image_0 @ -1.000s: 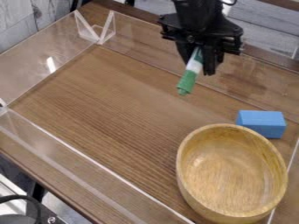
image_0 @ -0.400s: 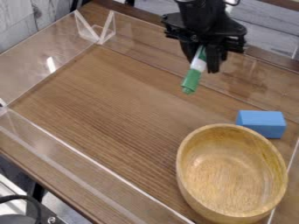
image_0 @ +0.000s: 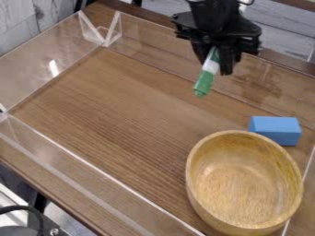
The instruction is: Remove the green marker from inside the brown bowl and put it on the table
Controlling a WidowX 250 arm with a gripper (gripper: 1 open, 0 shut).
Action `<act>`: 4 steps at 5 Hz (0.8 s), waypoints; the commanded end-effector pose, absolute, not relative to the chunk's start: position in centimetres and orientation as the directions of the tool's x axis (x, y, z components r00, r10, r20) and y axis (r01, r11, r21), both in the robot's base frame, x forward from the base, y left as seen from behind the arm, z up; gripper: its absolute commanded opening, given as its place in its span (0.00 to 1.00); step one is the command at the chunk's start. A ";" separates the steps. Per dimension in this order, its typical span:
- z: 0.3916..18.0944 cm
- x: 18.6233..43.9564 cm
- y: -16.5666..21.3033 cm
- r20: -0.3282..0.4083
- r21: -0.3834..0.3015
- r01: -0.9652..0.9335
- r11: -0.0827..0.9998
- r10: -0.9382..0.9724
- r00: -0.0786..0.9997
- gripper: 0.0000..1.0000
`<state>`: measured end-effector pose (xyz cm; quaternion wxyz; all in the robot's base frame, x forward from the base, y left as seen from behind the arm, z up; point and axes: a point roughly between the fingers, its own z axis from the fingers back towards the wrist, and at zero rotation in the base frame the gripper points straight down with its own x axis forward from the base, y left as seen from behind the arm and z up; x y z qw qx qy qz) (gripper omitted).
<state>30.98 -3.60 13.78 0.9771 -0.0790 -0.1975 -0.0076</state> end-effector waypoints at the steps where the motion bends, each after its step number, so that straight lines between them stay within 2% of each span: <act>1: 14.7 31.4 -3.8 0.428 -0.144 0.068 0.987 0.000 0.904 0.00; 4: 14.3 31.4 -3.4 0.441 -0.132 0.086 0.987 -0.019 0.897 0.00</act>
